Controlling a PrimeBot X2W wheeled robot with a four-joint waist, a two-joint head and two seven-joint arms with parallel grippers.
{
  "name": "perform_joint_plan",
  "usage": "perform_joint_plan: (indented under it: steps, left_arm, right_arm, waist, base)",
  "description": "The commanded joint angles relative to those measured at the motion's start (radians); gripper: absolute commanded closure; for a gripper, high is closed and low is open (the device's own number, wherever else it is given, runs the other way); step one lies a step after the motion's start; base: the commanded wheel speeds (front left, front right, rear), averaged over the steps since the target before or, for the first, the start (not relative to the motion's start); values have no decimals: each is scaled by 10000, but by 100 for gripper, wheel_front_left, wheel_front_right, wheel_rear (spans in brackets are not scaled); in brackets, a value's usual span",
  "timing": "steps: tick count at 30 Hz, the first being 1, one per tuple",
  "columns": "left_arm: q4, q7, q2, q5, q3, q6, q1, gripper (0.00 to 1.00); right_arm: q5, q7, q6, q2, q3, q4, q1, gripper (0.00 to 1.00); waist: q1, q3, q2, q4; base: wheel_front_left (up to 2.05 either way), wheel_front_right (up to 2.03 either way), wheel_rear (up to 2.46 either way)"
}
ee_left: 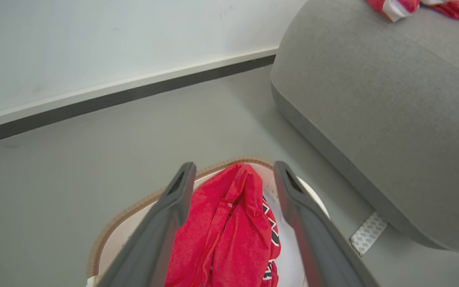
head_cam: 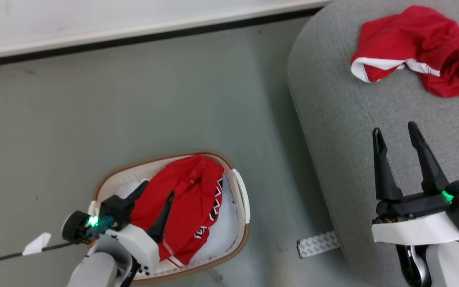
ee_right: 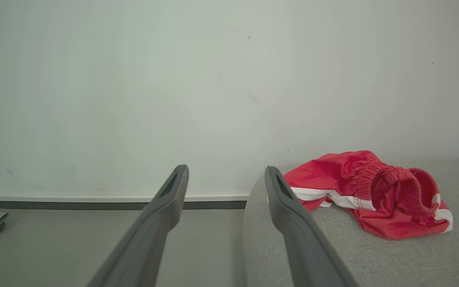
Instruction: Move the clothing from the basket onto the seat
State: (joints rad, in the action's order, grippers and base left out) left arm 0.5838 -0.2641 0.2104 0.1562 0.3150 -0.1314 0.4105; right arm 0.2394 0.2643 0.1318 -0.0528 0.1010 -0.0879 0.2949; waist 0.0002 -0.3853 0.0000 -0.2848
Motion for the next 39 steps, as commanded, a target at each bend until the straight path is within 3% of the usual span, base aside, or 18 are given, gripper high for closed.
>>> perform_joint_plan:
  steps: [1,9,15,27,39]
  left_arm:
    - [511,-6,238,208,350,19,401,0]
    - [2700,255,851,329,2442,18,2084,0]
    - [4149,630,1109,589,3490,18,3089,0]
    - [6097,1891,1637,1138,4655,17,4483,0]
    - [6647,2983,1850,1212,5823,14,4901,0]
  right_arm:
    - [18,0,-22,22,-44,123,207,0]
    - [417,0,-22,23,90,647,758,0]
    - [778,-1,-22,27,210,1048,1066,0]
    - [1641,-1,-22,25,514,2231,1515,0]
    - [2011,-1,-22,27,527,2778,1467,0]
  waist:
    - [-2,-488,0,-197]
    - [-2,-1679,0,-521]
    - [-2,-2625,0,-916]
    - [-2,-4120,0,-1858]
    - [-2,-4649,0,-2256]
  base:
    - [0,0,0]
    - [0,0,0]
    - [0,0,0]
    - [0,0,0]
    - [0,0,0]
